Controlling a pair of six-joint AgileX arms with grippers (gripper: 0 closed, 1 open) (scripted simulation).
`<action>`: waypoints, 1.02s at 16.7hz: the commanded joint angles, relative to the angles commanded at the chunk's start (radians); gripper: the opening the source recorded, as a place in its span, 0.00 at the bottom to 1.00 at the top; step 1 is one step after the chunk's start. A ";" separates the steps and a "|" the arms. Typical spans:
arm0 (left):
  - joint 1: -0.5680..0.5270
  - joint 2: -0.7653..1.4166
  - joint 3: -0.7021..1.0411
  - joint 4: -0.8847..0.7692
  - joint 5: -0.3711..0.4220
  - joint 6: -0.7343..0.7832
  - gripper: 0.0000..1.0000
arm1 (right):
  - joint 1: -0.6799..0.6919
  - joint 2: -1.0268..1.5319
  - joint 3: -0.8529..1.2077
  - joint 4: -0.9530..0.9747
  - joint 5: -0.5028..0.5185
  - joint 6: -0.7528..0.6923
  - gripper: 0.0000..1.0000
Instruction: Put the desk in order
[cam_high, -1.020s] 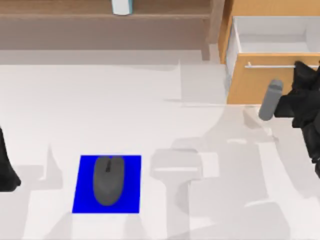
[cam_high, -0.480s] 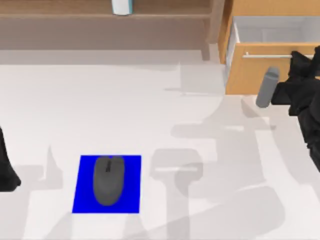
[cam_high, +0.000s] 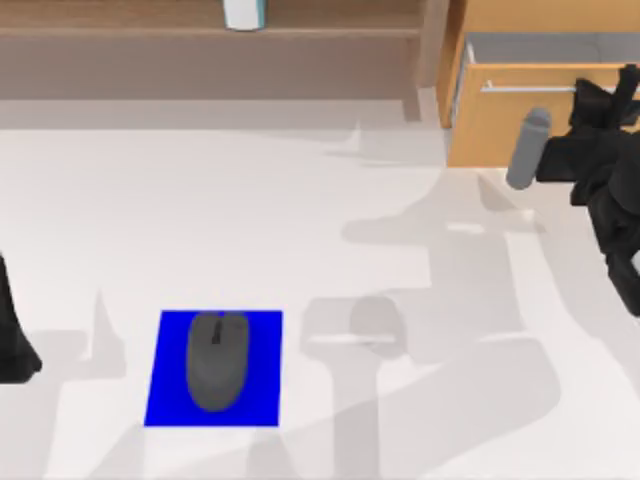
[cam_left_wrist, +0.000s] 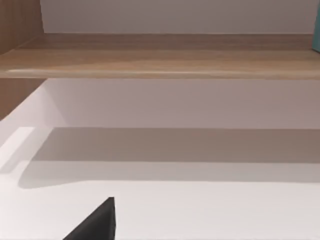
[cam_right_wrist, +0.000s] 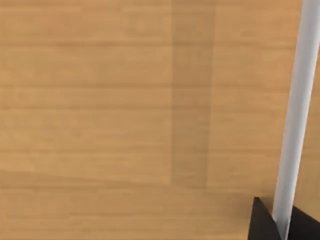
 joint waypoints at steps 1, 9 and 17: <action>0.000 0.000 0.000 0.000 0.000 0.000 1.00 | 0.000 0.000 0.000 0.000 0.000 0.000 0.00; 0.000 0.000 0.000 0.000 0.000 0.000 1.00 | -0.017 0.069 0.156 -0.085 -0.015 -0.001 0.00; 0.000 0.000 0.000 0.000 0.000 0.000 1.00 | -0.033 0.125 0.286 -0.162 -0.031 0.001 0.00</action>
